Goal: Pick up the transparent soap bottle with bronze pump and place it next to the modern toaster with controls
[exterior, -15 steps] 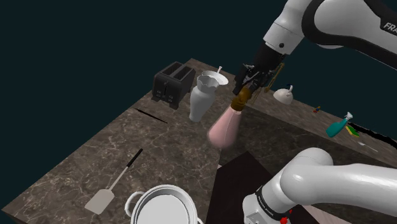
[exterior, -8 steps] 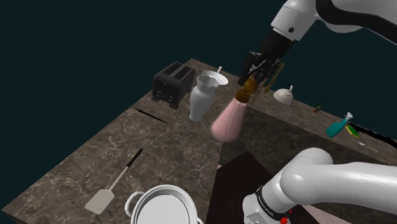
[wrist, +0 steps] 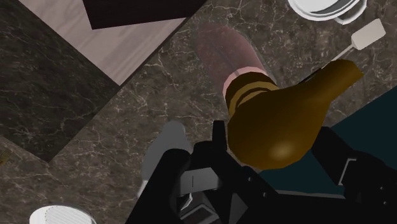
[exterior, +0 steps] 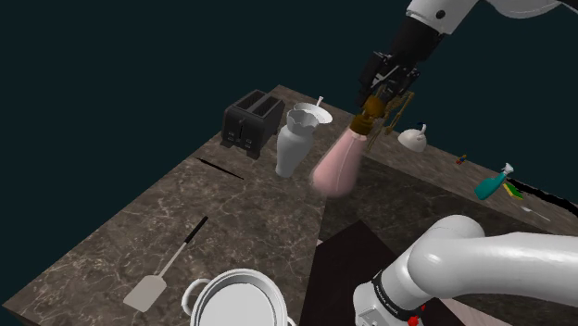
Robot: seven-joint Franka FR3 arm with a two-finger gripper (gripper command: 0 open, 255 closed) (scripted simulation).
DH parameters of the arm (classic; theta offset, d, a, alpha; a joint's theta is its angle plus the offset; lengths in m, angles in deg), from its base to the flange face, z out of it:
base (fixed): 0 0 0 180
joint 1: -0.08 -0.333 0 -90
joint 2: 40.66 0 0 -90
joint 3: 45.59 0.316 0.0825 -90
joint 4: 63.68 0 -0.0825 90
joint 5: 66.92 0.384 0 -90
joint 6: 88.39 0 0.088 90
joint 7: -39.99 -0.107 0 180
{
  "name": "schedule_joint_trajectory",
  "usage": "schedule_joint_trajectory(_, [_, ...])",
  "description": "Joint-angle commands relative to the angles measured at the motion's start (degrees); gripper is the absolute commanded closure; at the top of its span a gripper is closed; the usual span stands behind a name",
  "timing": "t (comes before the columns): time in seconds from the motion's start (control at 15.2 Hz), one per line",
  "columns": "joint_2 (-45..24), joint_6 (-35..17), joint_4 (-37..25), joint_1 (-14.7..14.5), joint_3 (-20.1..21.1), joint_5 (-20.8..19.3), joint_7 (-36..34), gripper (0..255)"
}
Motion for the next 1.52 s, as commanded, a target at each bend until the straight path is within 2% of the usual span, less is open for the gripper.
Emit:
schedule_joint_trajectory(0.0, [-0.74,1.26,-2.02,0.04,-0.13,-0.12,-0.08,255])
schedule_joint_trajectory(1.32, [-11.7,15.65,-27.44,0.3,-0.48,-0.66,-2.04,255])
schedule_joint_trajectory(1.45, [-13.27,14.81,-28.15,0.4,-0.48,-0.86,-1.82,255])
